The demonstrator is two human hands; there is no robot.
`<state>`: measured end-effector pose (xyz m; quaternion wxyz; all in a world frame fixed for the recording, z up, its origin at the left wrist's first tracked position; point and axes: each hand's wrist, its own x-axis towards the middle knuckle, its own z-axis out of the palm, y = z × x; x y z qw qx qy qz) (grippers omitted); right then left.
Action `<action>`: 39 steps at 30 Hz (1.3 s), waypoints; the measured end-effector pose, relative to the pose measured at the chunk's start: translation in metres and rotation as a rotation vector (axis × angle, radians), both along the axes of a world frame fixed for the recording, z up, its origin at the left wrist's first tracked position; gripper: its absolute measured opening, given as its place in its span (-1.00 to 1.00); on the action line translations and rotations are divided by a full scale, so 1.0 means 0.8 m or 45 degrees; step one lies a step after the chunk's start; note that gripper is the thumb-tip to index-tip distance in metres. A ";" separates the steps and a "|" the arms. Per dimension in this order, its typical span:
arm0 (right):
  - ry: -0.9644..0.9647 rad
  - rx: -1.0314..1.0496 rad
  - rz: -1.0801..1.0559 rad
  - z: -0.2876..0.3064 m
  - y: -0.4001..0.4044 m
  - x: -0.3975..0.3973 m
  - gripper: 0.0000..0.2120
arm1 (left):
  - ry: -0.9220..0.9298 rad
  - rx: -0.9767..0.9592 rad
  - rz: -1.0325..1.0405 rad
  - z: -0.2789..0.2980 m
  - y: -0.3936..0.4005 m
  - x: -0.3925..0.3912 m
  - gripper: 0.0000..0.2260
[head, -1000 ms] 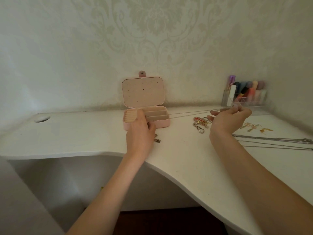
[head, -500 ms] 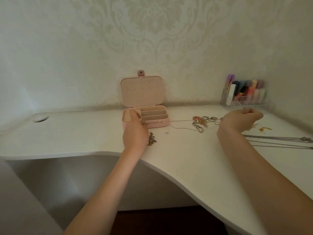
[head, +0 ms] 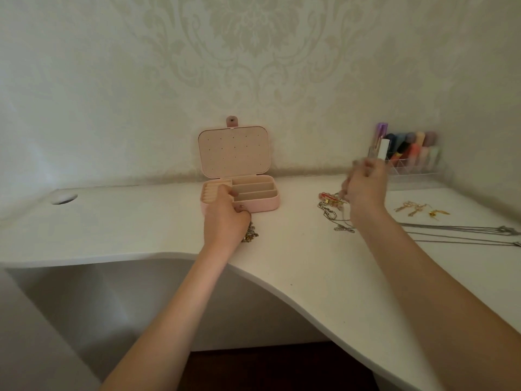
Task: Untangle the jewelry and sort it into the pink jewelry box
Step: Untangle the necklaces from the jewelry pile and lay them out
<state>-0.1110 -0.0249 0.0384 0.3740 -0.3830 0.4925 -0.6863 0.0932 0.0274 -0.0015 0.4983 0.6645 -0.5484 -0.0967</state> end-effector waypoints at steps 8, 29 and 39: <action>0.521 0.059 0.972 0.005 0.027 0.030 -0.90 | -0.158 0.191 -0.268 0.006 -0.002 0.000 -0.69; 0.240 -0.033 1.147 0.016 0.033 0.025 -0.87 | 0.721 0.238 -0.806 0.036 0.014 -0.053 -0.75; 0.267 0.068 0.902 0.009 0.020 0.005 -0.92 | 0.685 0.030 -0.627 0.011 0.004 -0.071 -0.94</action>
